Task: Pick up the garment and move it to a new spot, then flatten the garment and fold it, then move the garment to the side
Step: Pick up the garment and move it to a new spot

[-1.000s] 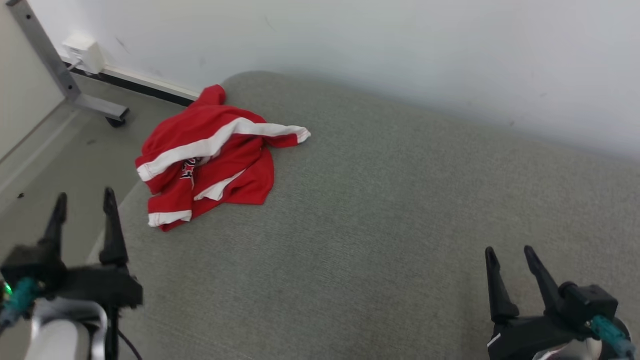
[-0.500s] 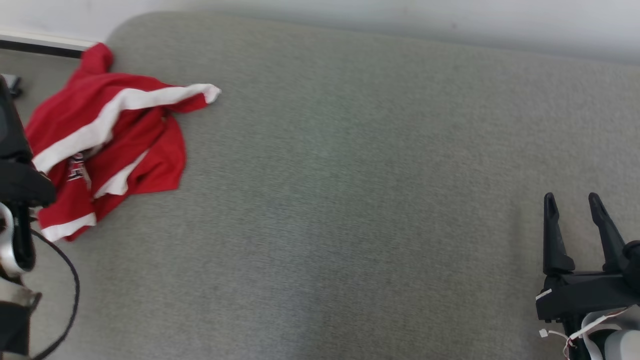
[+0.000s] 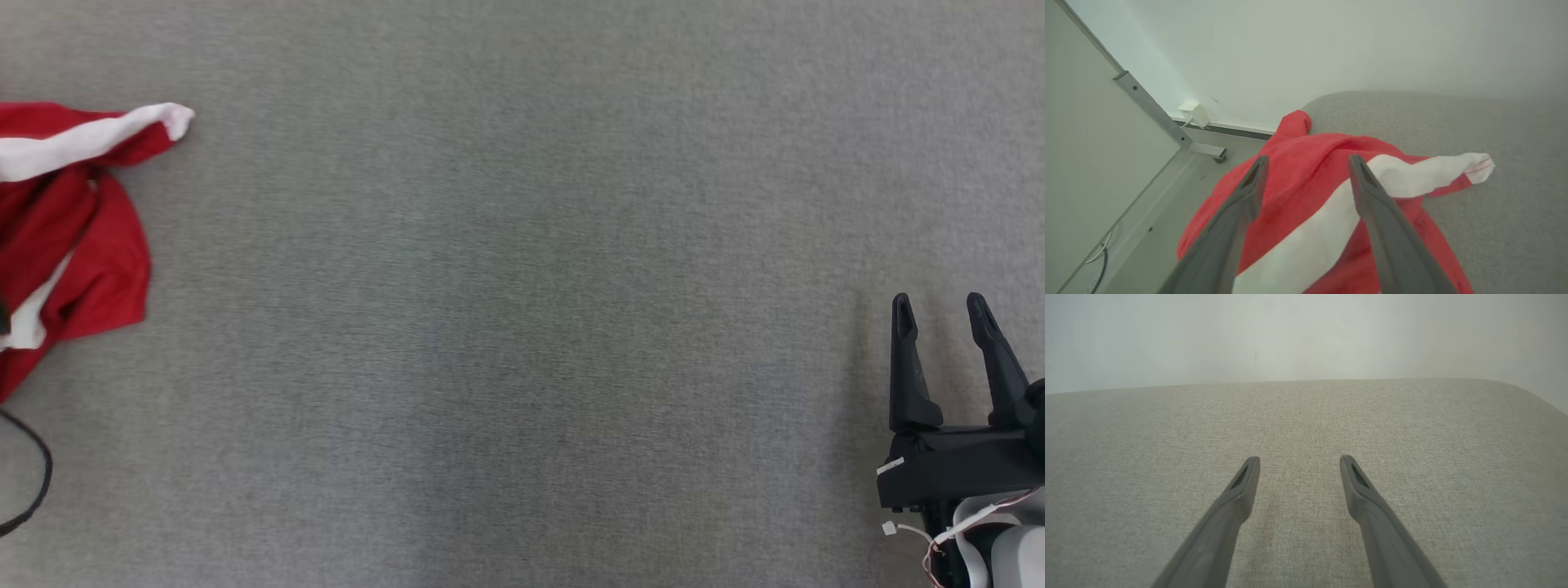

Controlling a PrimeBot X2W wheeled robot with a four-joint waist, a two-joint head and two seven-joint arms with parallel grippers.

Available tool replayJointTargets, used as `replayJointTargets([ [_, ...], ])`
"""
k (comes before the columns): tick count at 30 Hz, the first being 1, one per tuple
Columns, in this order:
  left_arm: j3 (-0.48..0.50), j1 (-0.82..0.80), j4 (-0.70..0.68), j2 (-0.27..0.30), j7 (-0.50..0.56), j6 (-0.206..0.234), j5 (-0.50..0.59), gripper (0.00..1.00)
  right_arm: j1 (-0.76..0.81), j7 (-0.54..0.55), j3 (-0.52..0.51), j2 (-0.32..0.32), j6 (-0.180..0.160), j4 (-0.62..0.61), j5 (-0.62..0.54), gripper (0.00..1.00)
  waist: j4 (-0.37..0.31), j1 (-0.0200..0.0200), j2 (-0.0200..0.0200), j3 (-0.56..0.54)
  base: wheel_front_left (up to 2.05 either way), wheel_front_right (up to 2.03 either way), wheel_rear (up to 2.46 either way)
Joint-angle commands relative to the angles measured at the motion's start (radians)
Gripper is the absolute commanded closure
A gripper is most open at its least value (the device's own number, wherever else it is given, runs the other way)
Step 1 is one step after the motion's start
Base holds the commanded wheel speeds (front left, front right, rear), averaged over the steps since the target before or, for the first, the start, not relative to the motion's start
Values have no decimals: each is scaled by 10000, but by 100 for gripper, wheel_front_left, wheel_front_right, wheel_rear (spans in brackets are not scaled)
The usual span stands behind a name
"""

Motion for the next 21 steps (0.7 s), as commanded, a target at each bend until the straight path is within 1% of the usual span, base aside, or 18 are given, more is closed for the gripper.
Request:
replayJointTargets([
  [1,-36,-176,282,108,49,-76,-5,0,-90,-41,-13,-60,34,-34,-52,0,-236,-3,-2,253,0,0,0],
  [4,-224,-372,1088,137,263,-203,57,0,-123,1,-9,-102,34,-45,-48,0,-269,-3,-2,263,0,0,0],
  [8,-453,-637,2183,138,955,-303,58,0,-137,91,16,-110,34,-131,-69,0,-283,-3,-2,260,0,0,0],
  [12,-605,-889,2680,138,1120,-333,118,0,-151,168,23,-152,34,-196,-58,0,-274,-3,-2,274,0,0,0],
  [13,-686,-1010,3010,81,1234,-364,123,44,-136,181,32,-159,34,-239,-41,0,-258,-3,-2,281,0,0,0],
  [14,-735,-1081,3125,59,1275,-396,134,100,-130,213,34,-158,34,-255,-29,0,-249,-3,-2,282,0,0,0],
  [16,-809,-1213,3348,26,1256,-373,160,100,-121,226,25,-197,34,-244,28,0,-230,-3,-2,280,0,0,0],
  [19,-859,-1343,3527,-9,857,-249,213,100,-81,225,31,-159,34,-252,30,0,-191,-3,-2,241,0,0,0],
  [21,-810,-1420,3543,-28,376,-205,154,100,-64,199,18,-168,34,-195,61,0,-144,-3,-2,178,0,0,0],
])
